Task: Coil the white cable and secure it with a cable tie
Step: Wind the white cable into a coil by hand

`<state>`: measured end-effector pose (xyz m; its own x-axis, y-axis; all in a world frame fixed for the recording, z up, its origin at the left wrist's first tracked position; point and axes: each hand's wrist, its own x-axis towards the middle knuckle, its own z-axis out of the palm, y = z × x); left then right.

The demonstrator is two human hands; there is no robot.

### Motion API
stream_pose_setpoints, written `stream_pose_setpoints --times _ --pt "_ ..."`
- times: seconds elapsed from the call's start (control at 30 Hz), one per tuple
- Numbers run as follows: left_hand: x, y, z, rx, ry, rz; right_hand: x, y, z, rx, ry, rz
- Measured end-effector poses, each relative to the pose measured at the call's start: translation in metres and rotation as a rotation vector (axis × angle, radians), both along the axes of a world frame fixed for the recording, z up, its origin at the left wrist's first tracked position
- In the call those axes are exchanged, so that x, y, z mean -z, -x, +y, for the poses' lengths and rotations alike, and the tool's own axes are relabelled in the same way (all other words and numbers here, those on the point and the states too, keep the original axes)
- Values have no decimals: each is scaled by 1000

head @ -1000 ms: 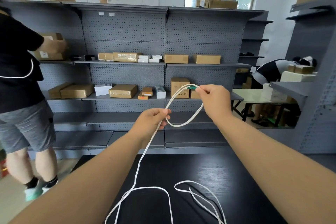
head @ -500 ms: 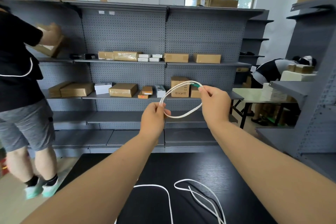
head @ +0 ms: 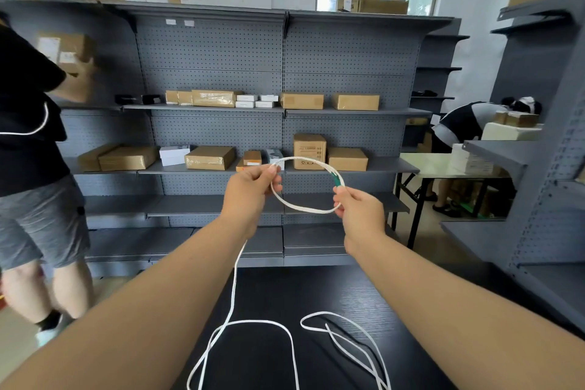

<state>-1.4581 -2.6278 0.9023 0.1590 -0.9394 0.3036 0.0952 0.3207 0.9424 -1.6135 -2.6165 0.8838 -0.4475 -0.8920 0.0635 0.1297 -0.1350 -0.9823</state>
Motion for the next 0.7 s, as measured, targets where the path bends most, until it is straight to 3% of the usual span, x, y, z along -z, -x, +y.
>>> stream_pose_setpoints --times 0.2,0.33,0.4,0.5,0.7 --pt "-13 -9 -2 -12 -8 -182 16 4 -2 -218 -83 -80" --pt "-20 -12 -2 -79 21 -365 20 13 -2 -412 -119 20" --pt "-24 -14 -3 -80 27 -442 13 21 -3 -487 -167 219" --pt "-28 -14 -5 -93 35 -616 -7 28 -7 -379 -105 617" --pt "-29 -5 -3 -23 50 -897 -50 8 -8 -434 94 1092"
